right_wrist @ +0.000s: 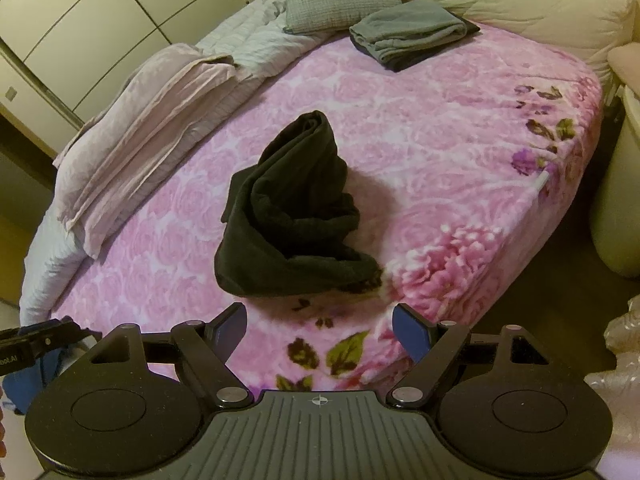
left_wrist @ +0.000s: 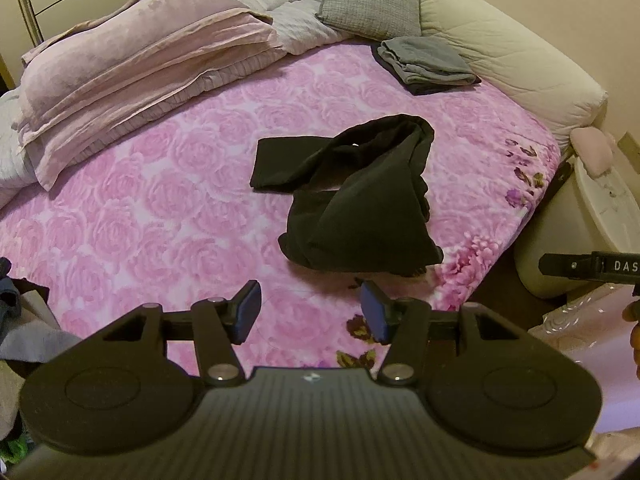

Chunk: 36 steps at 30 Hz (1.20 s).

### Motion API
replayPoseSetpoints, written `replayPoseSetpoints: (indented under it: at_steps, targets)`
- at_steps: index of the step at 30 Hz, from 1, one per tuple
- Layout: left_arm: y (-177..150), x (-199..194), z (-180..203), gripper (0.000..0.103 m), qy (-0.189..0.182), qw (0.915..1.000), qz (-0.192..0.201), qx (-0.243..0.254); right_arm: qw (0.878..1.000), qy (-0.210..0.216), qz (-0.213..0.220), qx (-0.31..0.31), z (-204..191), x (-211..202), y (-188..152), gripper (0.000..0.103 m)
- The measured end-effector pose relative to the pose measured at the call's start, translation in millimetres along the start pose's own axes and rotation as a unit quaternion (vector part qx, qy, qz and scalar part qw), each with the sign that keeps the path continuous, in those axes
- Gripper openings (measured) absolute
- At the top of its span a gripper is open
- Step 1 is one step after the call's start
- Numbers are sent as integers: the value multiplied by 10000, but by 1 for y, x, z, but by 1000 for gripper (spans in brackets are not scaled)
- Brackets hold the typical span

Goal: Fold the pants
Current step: 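Move both grippers toward the crumpled dark trousers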

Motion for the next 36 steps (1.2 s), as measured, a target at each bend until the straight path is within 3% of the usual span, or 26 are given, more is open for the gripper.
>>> replayPoseSetpoints:
  at_steps: [21, 29, 36]
  targets:
    - [-30, 5, 58, 51, 477, 9962, -33, -734, 9964, 514, -419, -528, 57, 11, 14, 78]
    - [-36, 10, 29, 51, 792, 9910, -141, -1070, 9954, 607, -653, -365, 62, 35, 10, 78]
    - [-10, 30, -13, 51, 930, 9900, -202, -1037, 9950, 514, -772, 384, 73, 63, 10, 78]
Point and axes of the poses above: each gripper's, at about its wrist camera, not at the fingertips, and x roughly the way its jaws point, z to its right, y to its top, the point moved 10 cm from there along x, roughly the way its jaws point, and after that the axes turned 13 degrees about -x, right-handed, at the moved point
